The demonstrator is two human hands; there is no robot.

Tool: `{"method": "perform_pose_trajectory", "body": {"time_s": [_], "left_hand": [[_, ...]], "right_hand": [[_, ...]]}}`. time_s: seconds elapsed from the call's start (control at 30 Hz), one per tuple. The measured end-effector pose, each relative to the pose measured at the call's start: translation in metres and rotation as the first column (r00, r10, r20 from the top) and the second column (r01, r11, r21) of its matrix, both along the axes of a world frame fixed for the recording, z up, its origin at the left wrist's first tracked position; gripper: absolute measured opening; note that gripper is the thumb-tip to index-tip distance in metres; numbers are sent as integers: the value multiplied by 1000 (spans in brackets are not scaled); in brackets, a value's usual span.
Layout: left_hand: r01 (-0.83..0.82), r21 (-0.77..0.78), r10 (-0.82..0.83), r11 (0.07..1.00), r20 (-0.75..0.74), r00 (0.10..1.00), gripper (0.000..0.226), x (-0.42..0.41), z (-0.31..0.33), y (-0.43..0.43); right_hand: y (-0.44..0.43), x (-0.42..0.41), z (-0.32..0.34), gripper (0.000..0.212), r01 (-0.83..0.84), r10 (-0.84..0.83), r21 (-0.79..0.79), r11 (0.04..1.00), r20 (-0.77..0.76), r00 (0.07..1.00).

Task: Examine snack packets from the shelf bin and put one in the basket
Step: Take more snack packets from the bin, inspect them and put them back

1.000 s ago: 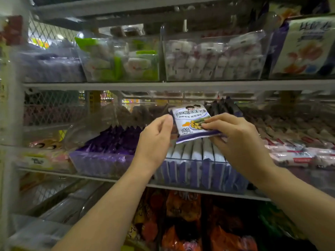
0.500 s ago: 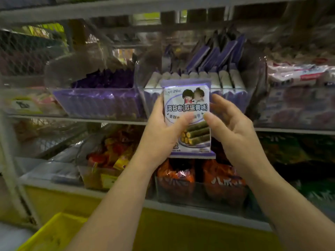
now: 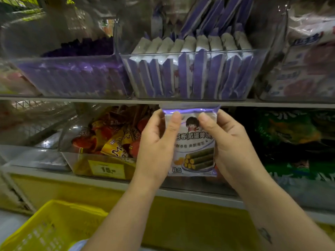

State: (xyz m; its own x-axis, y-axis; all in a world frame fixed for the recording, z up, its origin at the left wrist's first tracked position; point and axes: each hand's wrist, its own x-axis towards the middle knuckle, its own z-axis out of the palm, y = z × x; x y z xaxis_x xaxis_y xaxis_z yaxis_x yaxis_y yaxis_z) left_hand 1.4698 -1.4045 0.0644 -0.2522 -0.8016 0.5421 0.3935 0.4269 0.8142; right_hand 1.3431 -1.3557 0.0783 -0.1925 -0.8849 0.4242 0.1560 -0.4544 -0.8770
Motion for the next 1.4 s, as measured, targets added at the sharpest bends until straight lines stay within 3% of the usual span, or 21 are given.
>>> {"method": "perform_pose_trajectory", "body": {"time_s": [0.23, 0.37, 0.47, 0.7, 0.93, 1.1, 1.17, 1.27, 1.4], "left_hand": [[23, 169, -15, 985, -46, 999, 21, 7, -5, -3], [44, 223, -29, 974, -71, 997, 16, 7, -9, -4], [26, 248, -11, 968, -65, 998, 13, 5, -11, -4], [-85, 263, 96, 961, -29, 995, 51, 5, -10, -1], [-59, 272, 72, 960, -36, 997, 34, 3, -12, -4], [76, 363, -21, 929, -153, 988, 37, 5, -8, -3], [101, 401, -23, 910, -194, 981, 44, 8, -4, -4], [133, 459, -21, 878, -241, 970, 57, 14, 1, -6], [234, 527, -161, 817, -182, 970, 58, 20, 0, -10]], "right_hand": [[3, 8, -11, 18, 27, -28, 62, 998, 13, 1000], [6, 14, -12, 27, 13, -28, 122, 992, 121, 992], [5, 16, -14, 20, 11, -48, 171, 985, 213, 976], [1, 17, -18, 22, 31, -82, 194, 981, 260, 962], [-1, 16, -17, 37, -49, -12, 177, 983, 326, 945], [-2, 6, -15, 36, -79, 36, 203, 976, 209, 977], [0, -5, -11, 36, -104, 107, 217, 971, -1, 994], [4, -21, -6, 37, -225, 327, 357, 907, -256, 910], [11, -30, -7, 38, -315, 462, 503, 805, -199, 864]]}}
